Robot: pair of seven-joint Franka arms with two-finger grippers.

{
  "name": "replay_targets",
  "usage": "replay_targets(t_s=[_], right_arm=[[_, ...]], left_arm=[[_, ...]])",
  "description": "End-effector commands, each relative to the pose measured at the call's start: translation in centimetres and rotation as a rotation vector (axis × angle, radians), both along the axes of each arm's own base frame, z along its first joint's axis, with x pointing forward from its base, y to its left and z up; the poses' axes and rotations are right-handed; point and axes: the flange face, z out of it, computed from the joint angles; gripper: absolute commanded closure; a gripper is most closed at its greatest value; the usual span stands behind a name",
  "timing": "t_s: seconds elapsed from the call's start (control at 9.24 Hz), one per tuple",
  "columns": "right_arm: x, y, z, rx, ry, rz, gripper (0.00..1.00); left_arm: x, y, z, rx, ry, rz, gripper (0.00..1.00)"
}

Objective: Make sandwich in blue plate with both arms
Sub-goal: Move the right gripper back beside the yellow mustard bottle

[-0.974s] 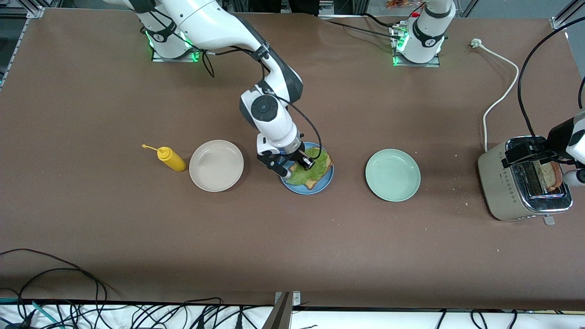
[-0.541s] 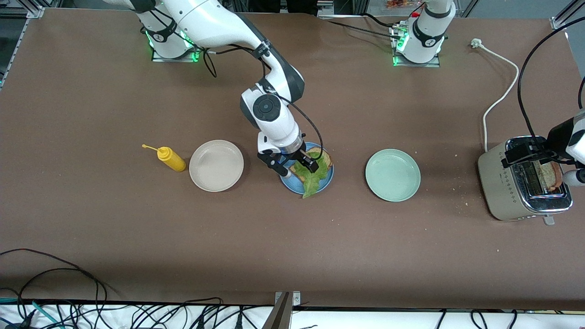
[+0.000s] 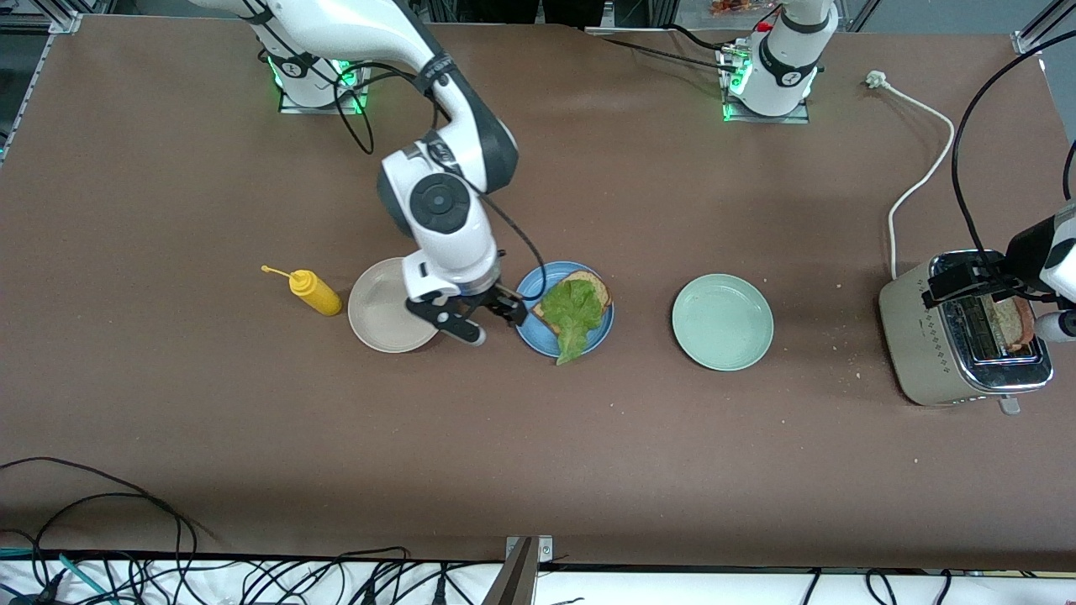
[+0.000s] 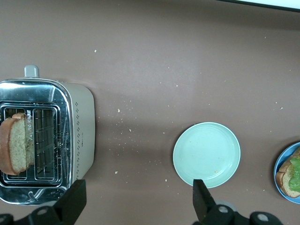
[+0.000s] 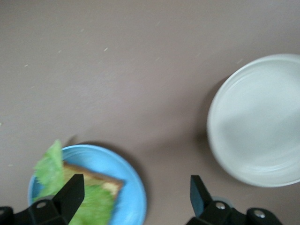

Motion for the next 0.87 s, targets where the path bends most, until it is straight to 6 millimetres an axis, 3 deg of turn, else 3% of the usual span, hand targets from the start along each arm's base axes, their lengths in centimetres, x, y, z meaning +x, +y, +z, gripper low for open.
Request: replay_targets(t_s=[0.0,0.32,0.76], right_arm=[[1.2,-8.1,4.4,-0.126,0.114,0.221,0.0],[1.8,-18.9,8.6,-0.141,0.213,0.44,0.0],[1.2,-35.4,10.3,-0.063,0.251,0.683,0.0]], left_arm=[[-0.2,0.3,0.6,-0.003,0.005,0.004,0.0],[-0.4,0.5,0.5,0.003,0.021,0.005,0.0],[-0.5,0.2,0.7,0.001,0.019,0.0,0.0]])
